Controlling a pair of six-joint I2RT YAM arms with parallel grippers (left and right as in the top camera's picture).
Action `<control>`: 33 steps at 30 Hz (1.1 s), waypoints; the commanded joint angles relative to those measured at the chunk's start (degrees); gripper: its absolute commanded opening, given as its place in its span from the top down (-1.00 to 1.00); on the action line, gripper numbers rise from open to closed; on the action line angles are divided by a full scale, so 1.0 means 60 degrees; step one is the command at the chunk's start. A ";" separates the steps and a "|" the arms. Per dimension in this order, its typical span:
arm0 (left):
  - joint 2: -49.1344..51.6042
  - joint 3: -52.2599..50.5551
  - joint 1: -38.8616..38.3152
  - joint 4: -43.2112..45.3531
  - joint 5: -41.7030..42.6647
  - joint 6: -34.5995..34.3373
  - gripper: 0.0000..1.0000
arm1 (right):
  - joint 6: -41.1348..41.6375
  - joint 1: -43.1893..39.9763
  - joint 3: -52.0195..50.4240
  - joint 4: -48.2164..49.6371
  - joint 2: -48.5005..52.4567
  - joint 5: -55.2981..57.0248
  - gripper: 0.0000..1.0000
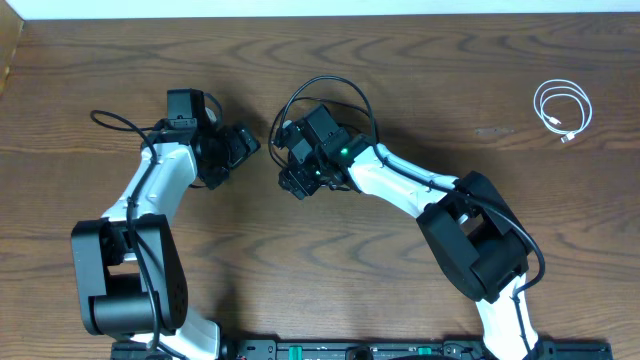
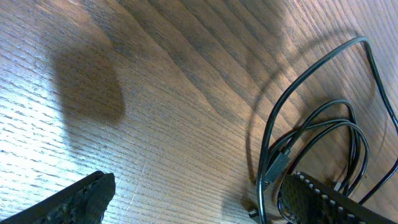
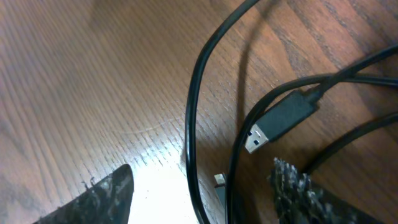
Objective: Untangle cables
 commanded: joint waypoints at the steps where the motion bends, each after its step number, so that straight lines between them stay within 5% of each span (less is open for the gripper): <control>1: -0.0080 -0.0036 0.0015 -0.0066 -0.0135 0.0131 -0.82 | -0.0047 0.0040 0.0069 -0.0004 0.0051 0.0317 -0.52; 13: -0.0080 -0.0036 0.0015 -0.0062 -0.0131 0.0131 -0.82 | -0.0047 0.0040 0.0069 0.0040 0.0208 0.0317 -0.98; 33: -0.0080 -0.0036 0.0015 -0.0062 -0.0131 0.0131 -0.82 | -0.0004 0.0044 0.0069 -0.0098 0.0208 0.0280 -0.99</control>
